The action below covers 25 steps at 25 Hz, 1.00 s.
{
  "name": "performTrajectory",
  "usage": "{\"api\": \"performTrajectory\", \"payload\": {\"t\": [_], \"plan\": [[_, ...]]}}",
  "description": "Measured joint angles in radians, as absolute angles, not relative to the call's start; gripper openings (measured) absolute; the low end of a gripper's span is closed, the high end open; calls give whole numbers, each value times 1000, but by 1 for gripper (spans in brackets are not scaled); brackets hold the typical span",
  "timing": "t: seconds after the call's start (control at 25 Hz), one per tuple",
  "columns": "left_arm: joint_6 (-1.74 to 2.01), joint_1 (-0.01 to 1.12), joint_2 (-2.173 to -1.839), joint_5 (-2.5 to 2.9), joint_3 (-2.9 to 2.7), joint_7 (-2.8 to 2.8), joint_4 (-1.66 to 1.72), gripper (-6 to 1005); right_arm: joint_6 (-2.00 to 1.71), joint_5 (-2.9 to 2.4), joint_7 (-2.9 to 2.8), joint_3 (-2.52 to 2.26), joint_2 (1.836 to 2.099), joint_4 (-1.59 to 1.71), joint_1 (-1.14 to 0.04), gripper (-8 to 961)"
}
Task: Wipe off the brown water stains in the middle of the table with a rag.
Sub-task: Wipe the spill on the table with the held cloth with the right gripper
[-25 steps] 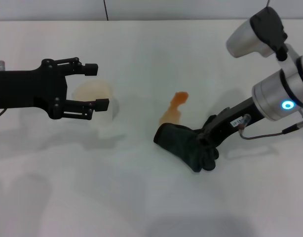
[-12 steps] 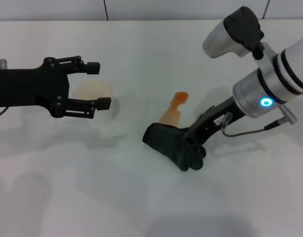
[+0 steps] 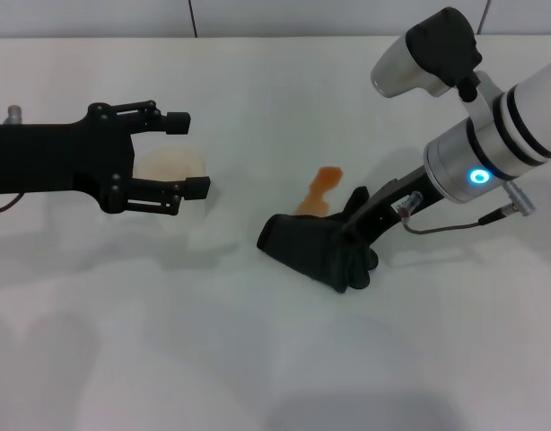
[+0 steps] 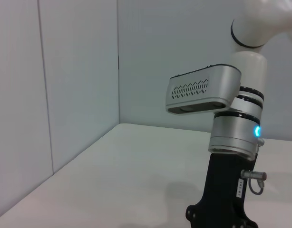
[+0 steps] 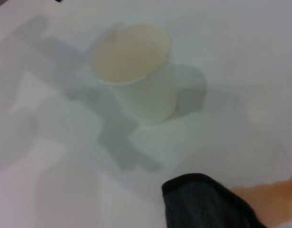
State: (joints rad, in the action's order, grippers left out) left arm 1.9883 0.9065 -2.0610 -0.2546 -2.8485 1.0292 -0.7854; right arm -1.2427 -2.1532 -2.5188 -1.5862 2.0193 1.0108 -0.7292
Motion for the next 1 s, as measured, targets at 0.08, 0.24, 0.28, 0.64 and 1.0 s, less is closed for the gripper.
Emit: {"api": "performTrajectory", "payload": {"t": [0.08,0.24,0.28,0.64,1.0], "plan": [[1988,907,-2061,-255,-2849,1029,-785,888,-1234,-2154,-2519,-1586,2020,1005,-730,47],[1988,907,-2063,-255,-2849,1029,-785,888,-1194,-2155,-2519,-1589,2021,983,-731,47],[1988,907,-2064,-255,-2849,1029,-785,888,-1194,-2155,-2519,-1589,2021,983,-731,47],[1988,906,-2064,-255,-2849,1029,-785,888,-1094,-2155,-2519,-1598,2019,958,-733,46],[1990,900,-2063,-256,-2849,1029,-785,888,-1003,-2155,-2519,-1594,2017,922,-735,46]]}}
